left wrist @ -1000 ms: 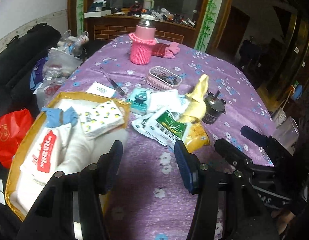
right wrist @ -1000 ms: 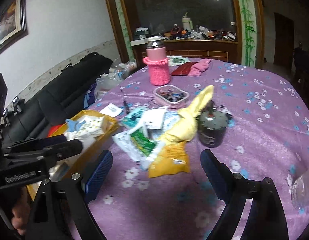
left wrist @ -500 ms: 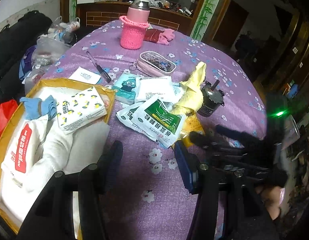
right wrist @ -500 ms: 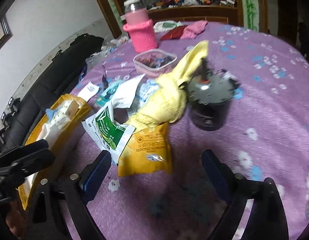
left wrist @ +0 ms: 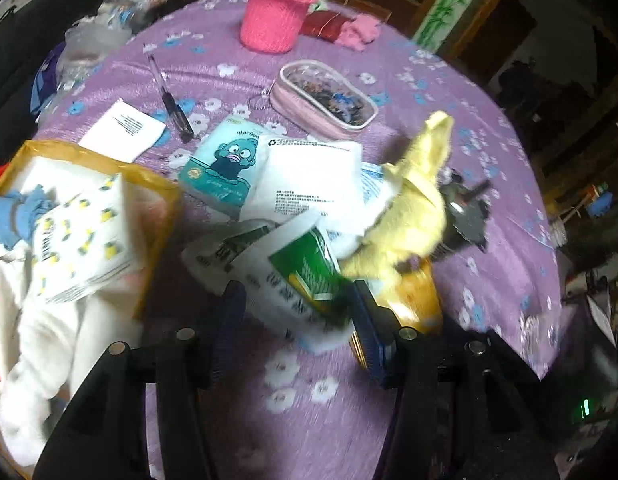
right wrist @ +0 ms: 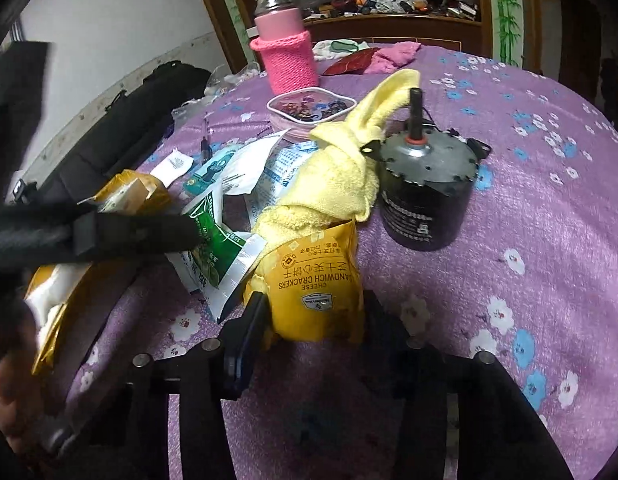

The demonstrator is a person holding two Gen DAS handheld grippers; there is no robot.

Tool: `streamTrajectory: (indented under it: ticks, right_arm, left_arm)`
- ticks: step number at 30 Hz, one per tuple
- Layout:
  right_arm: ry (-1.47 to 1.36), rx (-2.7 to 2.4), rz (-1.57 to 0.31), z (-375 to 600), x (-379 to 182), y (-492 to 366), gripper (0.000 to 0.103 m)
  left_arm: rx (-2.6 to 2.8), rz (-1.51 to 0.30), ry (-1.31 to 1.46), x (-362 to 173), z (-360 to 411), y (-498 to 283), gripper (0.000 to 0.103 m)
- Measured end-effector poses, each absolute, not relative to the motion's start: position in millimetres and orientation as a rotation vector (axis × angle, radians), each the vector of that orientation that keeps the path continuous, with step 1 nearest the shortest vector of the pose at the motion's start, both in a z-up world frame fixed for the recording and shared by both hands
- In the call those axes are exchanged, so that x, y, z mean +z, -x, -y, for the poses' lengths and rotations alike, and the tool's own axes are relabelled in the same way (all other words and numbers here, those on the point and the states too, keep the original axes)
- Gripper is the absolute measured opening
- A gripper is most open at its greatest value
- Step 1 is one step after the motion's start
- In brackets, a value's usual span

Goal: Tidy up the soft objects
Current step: 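Grasp the yellow cracker packet with the right tool while the left tool grasps a green-and-white sachet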

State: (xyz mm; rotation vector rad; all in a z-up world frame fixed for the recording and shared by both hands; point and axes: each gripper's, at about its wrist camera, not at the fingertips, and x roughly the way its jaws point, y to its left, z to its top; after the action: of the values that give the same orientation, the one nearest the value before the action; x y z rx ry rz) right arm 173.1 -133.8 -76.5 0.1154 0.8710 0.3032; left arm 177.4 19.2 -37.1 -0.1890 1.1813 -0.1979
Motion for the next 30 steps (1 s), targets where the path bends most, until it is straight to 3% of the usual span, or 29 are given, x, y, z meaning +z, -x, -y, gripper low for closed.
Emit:
streamTrajectory:
  ticks: [2, 3, 10, 13, 15, 17, 19, 20, 23, 27, 30]
  right_arm:
    - [-0.134, 0.305, -0.871, 136.4, -76.7, -172.4, 0.044]
    - [-0.139, 0.304, -0.873, 139.0, -77.8, -170.6, 0.044]
    - [-0.180, 0.309, -0.878, 148.9, -78.0, -171.1, 0.043]
    - [-0.172, 0.301, -0.875, 148.9, -77.5, -167.6, 0.044]
    - [-0.172, 0.301, -0.874, 148.7, -77.5, -167.8, 0.044]
    - [-0.181, 0.304, -0.875, 149.8, -77.9, -168.0, 0.044]
    - [-0.180, 0.305, -0.873, 150.6, -78.4, -166.6, 0.044]
    - [-0.178, 0.304, -0.874, 150.2, -78.7, -167.1, 0.044]
    - [-0.162, 0.297, -0.871, 147.8, -78.8, -165.0, 0.044]
    - [-0.135, 0.282, -0.871, 143.3, -78.3, -161.9, 0.044]
    - [-0.116, 0.267, -0.872, 139.9, -76.1, -152.7, 0.044]
  left_arm:
    - [-0.178, -1.209, 0.195, -43.5, -12.2, -185.9, 0.054]
    - [-0.162, -1.203, 0.176, -44.3, -7.3, -188.6, 0.060]
    - [-0.101, -1.164, 0.131, -47.6, -1.4, -186.4, 0.064]
    - [-0.082, -1.177, 0.136, -53.1, 1.2, -193.1, 0.080]
    - [-0.047, -1.197, 0.105, -60.6, 2.0, -196.0, 0.079]
    - [-0.057, -1.186, 0.106, -61.7, 0.9, -194.6, 0.073]
    - [-0.074, -1.175, 0.131, -59.7, -7.9, -185.3, 0.055]
    - [-0.086, -1.169, 0.149, -58.2, -12.8, -180.5, 0.051]
    - [-0.128, -1.183, 0.217, -59.0, -25.3, -166.4, 0.048]
    - [-0.177, -1.150, 0.204, -59.4, -26.3, -139.5, 0.033]
    - [-0.220, -1.134, 0.193, -58.7, -23.5, -121.8, 0.029]
